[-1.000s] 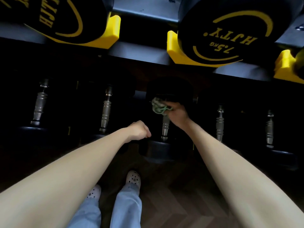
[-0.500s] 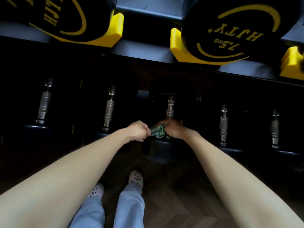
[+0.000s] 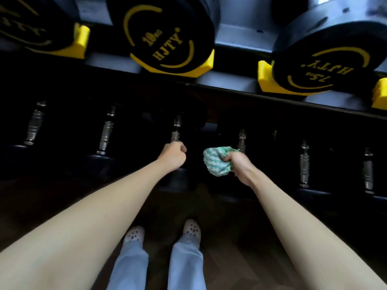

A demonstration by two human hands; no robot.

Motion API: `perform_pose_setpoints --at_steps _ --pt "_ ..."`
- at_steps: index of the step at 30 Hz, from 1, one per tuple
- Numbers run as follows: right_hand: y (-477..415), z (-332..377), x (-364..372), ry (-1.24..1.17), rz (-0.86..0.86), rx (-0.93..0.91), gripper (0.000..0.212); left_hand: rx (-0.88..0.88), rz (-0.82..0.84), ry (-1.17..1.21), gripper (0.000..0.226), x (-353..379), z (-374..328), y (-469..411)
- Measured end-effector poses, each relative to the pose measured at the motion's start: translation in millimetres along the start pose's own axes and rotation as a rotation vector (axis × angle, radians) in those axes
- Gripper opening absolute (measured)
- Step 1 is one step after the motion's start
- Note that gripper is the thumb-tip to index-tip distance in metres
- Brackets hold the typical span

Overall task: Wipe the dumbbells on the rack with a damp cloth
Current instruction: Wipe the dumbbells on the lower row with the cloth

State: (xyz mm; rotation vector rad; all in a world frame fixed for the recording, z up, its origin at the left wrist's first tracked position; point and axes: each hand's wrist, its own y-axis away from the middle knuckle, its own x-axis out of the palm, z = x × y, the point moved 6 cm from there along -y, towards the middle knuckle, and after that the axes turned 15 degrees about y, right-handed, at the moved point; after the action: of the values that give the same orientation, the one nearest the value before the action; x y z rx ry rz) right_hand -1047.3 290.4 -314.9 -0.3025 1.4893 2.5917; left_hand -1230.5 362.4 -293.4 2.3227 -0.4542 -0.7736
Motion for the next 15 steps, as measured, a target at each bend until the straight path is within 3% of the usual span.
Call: perform_pose_setpoints --at_steps 4,9,12,15 --pt "-10.7 18.1 58.9 -0.057 -0.039 -0.108 0.039 -0.037 0.049 -0.277 0.043 -60.7 43.9 -5.4" --pt "-33.9 33.6 87.2 -0.083 -0.262 -0.165 0.037 0.005 0.26 -0.236 0.062 -72.6 83.6 -5.1" --pt "-57.2 45.6 92.4 -0.184 -0.343 -0.196 0.03 0.079 0.301 -0.245 0.061 -66.3 81.1 -14.9" --pt "-72.1 60.1 95.3 0.007 -0.409 -0.283 0.032 0.126 0.287 -0.265 0.052 -71.4 72.8 -27.8"
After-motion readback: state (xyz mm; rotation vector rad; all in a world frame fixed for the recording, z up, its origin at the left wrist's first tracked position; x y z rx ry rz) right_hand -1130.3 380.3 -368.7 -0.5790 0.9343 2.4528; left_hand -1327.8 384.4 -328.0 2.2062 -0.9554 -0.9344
